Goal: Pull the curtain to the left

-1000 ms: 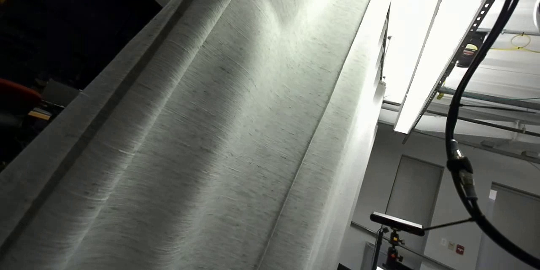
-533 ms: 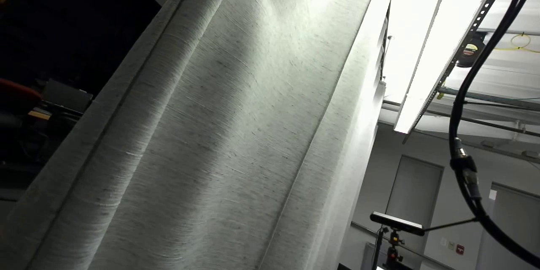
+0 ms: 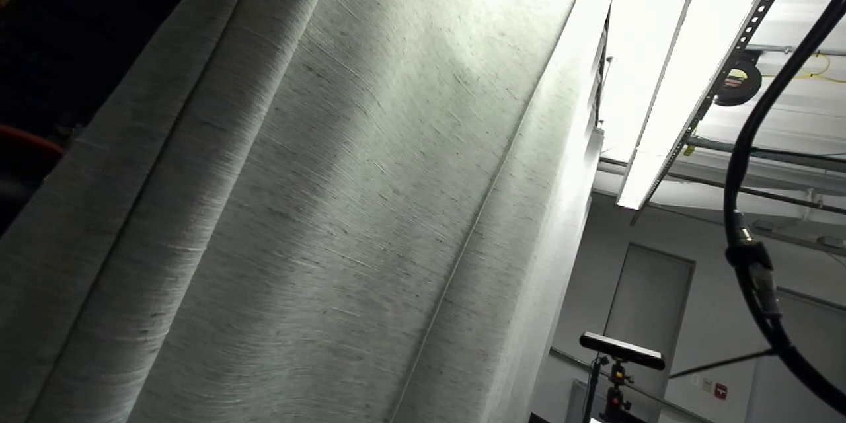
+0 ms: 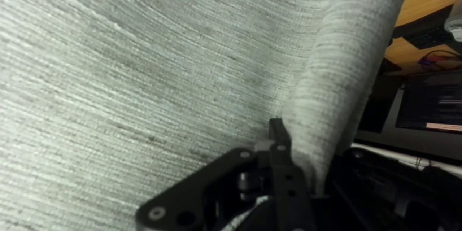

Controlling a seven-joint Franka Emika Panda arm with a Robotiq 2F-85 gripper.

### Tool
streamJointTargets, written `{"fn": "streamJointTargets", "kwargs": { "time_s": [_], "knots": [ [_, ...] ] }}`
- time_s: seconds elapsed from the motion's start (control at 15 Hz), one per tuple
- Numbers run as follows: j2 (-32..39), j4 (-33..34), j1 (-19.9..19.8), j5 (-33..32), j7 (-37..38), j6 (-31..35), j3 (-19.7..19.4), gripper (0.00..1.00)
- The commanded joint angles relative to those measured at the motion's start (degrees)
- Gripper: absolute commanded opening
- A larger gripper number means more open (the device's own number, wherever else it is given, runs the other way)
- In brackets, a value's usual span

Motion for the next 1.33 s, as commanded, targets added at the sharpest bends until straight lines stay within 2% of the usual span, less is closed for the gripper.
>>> {"fn": "streamJointTargets", "kwargs": {
  "time_s": [0.0, 0.73, 1.07, 1.27],
  "knots": [
    [1.50, -4.27, 3.49, 0.61, 0.12, -1.73, 2.64, 0.00],
    [1.04, -5.76, 7.41, 2.26, 0.10, 0.53, 5.77, 0.00],
    [1.08, -7.65, 9.89, 4.04, -0.01, 5.69, 6.97, 0.00],
    [0.83, -7.85, 10.17, 3.17, 0.25, 5.73, 7.84, 0.00]
  ]
}}
